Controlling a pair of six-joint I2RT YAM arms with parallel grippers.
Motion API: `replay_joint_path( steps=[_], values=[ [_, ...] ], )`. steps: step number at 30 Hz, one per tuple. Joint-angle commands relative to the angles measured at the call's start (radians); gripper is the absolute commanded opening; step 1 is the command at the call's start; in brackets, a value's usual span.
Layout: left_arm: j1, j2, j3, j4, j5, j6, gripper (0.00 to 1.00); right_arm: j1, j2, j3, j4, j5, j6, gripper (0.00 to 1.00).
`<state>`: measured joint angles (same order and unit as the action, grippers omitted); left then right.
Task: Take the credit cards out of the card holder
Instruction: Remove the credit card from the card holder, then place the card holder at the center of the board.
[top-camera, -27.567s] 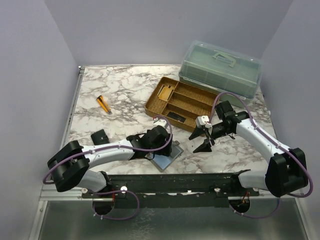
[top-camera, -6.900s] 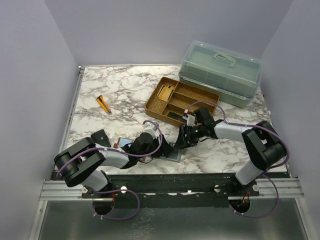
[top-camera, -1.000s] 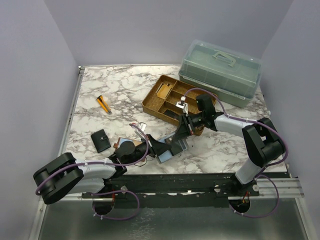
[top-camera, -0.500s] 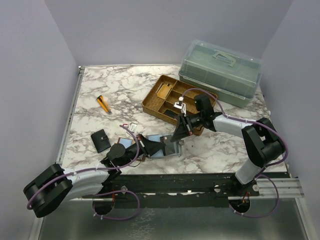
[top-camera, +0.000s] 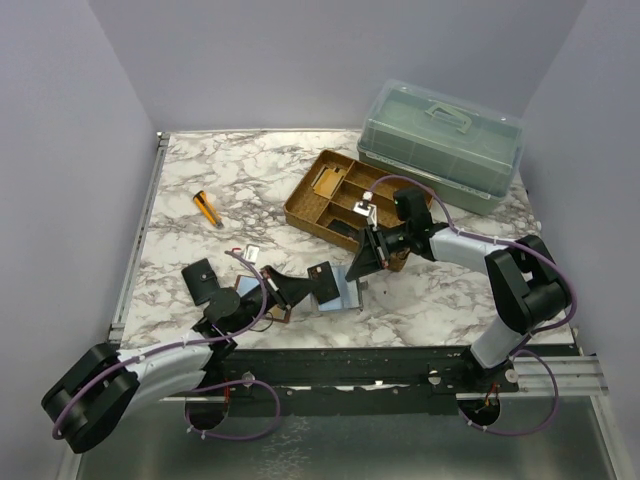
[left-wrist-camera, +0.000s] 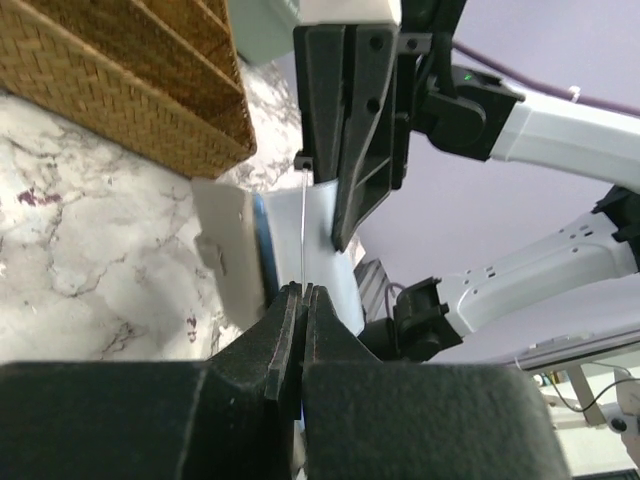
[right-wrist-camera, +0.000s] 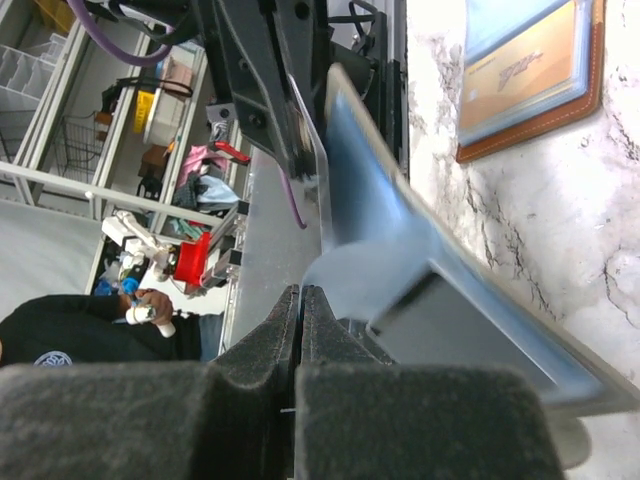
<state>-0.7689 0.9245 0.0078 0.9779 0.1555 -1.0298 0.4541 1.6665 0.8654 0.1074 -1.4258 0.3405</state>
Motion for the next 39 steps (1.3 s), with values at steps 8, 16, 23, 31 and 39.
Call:
replay_joint_path(
  steps=[8,16,23,31,39],
  values=[
    [0.043,-0.193,-0.051,-0.155,0.031,-0.019,0.0,0.005,0.07,0.039,-0.258,0.228,-0.211,0.0],
    [0.047,-0.319,-0.055,-0.298,0.02,-0.008,0.0,0.015,0.158,0.1,-0.373,0.397,-0.286,0.11],
    [0.048,-0.353,-0.057,-0.372,0.036,0.015,0.0,0.015,0.118,0.125,-0.42,0.372,-0.365,0.29],
    [0.049,-0.322,-0.031,-0.377,0.077,0.055,0.0,0.015,0.036,0.168,-0.549,0.145,-0.573,0.45],
    [0.049,-0.259,0.016,-0.32,0.123,0.076,0.0,0.018,0.037,0.203,-0.6,-0.052,-0.62,0.53]
  ],
)
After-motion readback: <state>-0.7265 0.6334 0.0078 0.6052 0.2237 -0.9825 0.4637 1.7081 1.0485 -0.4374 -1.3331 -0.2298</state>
